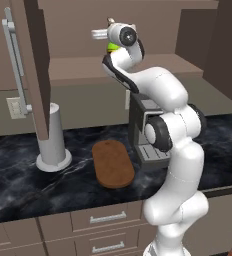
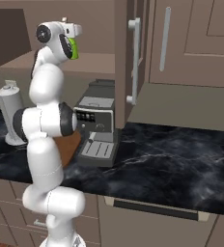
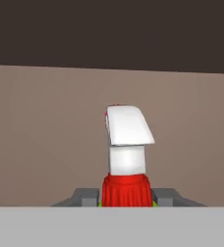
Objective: Grab the spray bottle from the cabinet, then place it next to the cutting board for sanitizing. Then grab the dish brush from the countertop next to the sink and place it next to the cutting board.
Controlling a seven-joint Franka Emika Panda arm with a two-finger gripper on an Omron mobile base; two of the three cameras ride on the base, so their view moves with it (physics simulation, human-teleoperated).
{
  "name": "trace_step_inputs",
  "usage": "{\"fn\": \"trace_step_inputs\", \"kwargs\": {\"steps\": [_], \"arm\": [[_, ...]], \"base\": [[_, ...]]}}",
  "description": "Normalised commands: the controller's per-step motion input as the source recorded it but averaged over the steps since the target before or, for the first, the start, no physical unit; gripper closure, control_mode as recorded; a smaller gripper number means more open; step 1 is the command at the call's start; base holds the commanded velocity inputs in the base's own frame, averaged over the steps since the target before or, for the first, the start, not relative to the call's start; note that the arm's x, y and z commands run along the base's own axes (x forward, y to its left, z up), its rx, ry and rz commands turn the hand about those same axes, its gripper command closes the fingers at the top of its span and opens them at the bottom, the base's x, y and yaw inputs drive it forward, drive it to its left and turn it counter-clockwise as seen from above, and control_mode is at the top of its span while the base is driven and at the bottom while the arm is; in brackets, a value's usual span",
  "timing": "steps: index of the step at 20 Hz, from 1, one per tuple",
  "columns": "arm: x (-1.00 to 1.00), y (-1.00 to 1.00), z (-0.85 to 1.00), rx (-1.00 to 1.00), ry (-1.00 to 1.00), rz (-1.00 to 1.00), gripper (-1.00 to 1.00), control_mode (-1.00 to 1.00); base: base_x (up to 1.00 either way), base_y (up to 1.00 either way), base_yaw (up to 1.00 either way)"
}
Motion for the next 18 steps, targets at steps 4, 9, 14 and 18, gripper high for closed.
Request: {"fn": "trace_step_inputs", "kwargs": {"steps": [4,9,14,18], "arm": [[-0.44,0.02,0.00,0.00,-0.02,-0.01,1.00,-1.00],[-0.57,0.02,0.00,0.00,-0.12,-0.01,1.00,-1.00],[-0.89,0.00,0.17,0.00,-0.29,0.00,1.00,-1.00],[-0.79,0.00,0.23,0.00,-0.28,-0.02,1.00,-1.00]], "base": [[0.00,0.00,0.00],[0.00,0.00,0.00],[0.00,0.00,0.00],[0.00,0.00,0.00]]}}
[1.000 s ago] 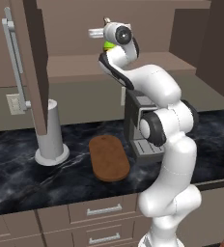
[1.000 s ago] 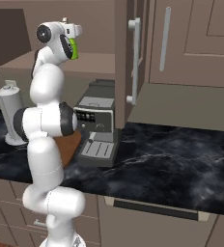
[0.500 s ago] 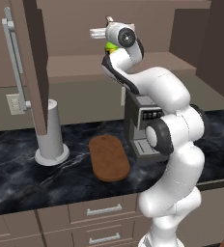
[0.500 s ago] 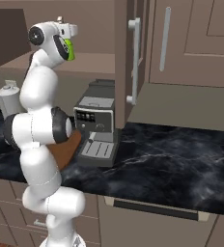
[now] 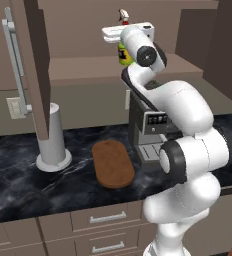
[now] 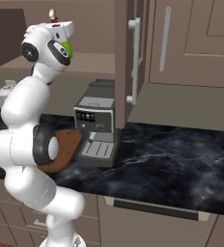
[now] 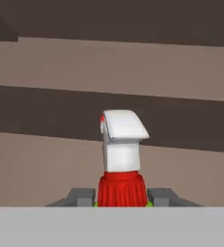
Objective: Grab the spray bottle from the cabinet, then place it next to the cutting board for sanitizing. Then grab the dish brush from the countertop next to the sink and place it next to the cutting board.
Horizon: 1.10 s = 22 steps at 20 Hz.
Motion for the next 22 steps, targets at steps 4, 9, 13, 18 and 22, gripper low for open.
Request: {"fn": "trace_step_inputs", "kwargs": {"steps": [4,9,13,18,22], "arm": [[-0.72,0.00,0.03,0.00,-0.18,-0.03,1.00,-1.00],[-0.92,0.00,0.00,0.00,-0.17,-0.05,1.00,-1.00],[-1.00,0.00,0.01,0.00,-0.08,-0.06,1.00,-1.00],[-1.00,0.00,0.01,0.00,-0.04,-0.07,1.00,-1.00],[-1.00,0.00,0.40,0.00,-0.16,-0.06,1.00,-1.00]], "base": [[0.00,0.00,0.00],[0.00,0.00,0.00],[0.00,0.00,0.00],[0.00,0.00,0.00],[0.00,0.00,0.00]]}}
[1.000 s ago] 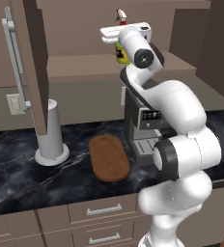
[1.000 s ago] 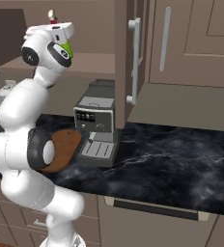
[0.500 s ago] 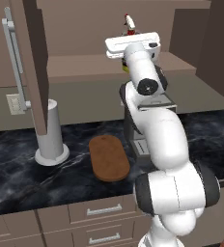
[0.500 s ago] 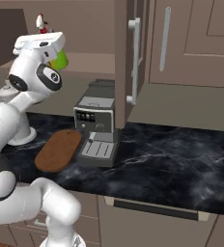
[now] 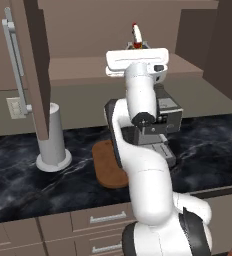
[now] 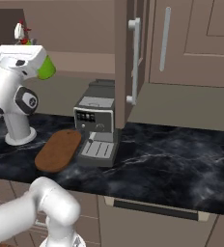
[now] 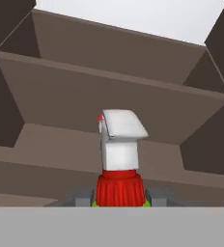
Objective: Grab the spray bottle from the cabinet, then place it next to the cutting board for sanitizing. Then grab the dish brush from the countertop next to the sink and place it next to the cutting board.
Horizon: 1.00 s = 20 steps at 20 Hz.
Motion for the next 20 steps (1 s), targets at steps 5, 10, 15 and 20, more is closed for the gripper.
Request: {"fn": "trace_step_inputs", "kwargs": {"steps": [5,10,15,20], "arm": [[-0.73,-0.10,0.17,0.01,-0.01,-0.01,1.00,-1.00],[-0.23,-0.03,0.00,0.18,0.21,0.16,1.00,-1.00],[-0.06,0.00,0.00,0.16,0.03,0.34,1.00,-1.00],[-0.01,-0.03,-0.25,0.07,0.03,0.51,1.00,-1.00]], "base": [[0.00,0.00,0.00],[0.00,0.00,0.00],[0.00,0.00,0.00],[0.00,0.00,0.00]]}}
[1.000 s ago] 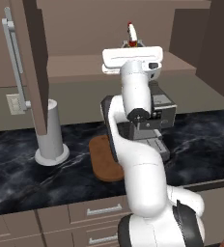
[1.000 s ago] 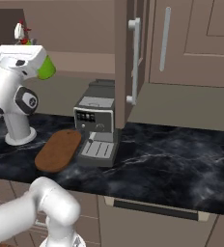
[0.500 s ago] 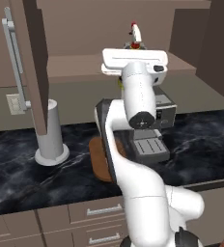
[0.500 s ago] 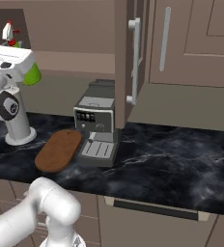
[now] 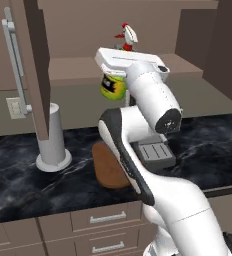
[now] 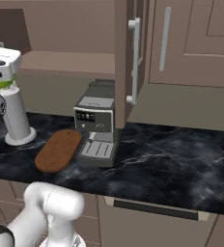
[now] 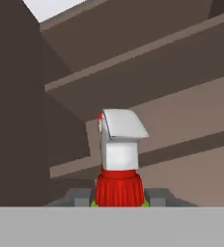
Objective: Grab the spray bottle from the cabinet, then place it next to the cutting board for sanitizing. Then grab the dish brush from the countertop next to the sink and place it next to the cutting board.
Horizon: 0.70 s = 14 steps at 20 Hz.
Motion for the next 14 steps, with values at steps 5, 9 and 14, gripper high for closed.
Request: {"fn": "trace_step_inputs", "kwargs": {"steps": [5,9,14], "arm": [[0.00,-0.33,-0.50,0.04,0.05,0.59,1.00,-1.00],[0.00,-0.21,-0.58,-0.04,-0.08,0.56,1.00,-1.00],[0.00,0.00,-0.55,-0.16,-0.20,0.44,1.00,-1.00]], "base": [[0.00,0.00,0.00],[0.00,0.00,0.00],[0.00,0.00,0.00]]}}
